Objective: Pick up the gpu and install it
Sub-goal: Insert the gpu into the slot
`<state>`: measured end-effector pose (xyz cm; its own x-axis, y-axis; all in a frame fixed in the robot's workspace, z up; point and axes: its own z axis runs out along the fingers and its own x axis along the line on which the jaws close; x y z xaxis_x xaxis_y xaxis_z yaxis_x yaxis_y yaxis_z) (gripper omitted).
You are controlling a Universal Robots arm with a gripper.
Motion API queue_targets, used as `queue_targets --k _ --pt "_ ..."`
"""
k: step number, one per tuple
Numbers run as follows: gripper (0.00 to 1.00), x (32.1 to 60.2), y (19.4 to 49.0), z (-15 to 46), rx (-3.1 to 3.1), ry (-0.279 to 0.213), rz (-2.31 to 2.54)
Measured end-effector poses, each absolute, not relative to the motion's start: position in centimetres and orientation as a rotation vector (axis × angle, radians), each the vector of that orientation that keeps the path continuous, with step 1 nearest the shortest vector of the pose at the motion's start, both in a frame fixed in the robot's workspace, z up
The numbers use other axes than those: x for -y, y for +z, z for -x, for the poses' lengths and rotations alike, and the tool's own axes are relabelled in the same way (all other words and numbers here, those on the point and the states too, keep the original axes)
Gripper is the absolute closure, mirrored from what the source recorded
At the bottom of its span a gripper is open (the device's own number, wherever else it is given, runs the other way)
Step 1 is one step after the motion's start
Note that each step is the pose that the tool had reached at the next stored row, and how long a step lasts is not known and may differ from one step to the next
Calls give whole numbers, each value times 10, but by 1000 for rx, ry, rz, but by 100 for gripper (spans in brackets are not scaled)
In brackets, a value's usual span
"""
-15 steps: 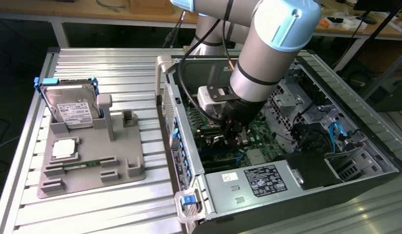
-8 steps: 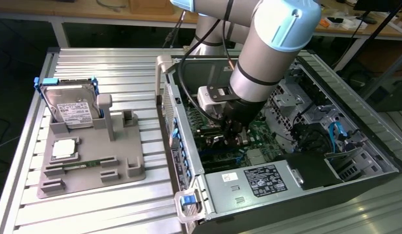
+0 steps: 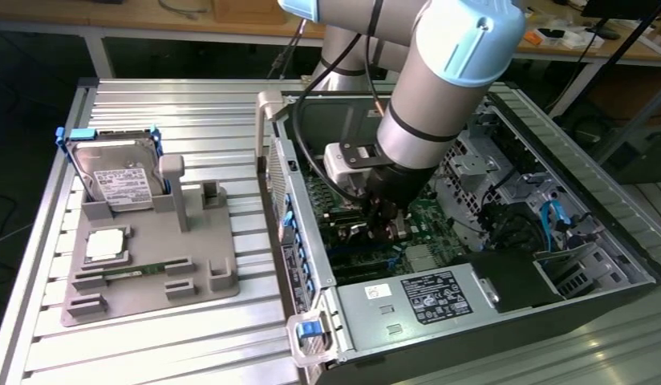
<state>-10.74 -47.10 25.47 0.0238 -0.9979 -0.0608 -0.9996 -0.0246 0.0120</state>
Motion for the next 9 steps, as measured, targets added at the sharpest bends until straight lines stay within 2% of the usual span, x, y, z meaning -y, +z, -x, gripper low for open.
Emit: queue_targets --k 9 --pt "73 471 254 107 -2170 81 2223"
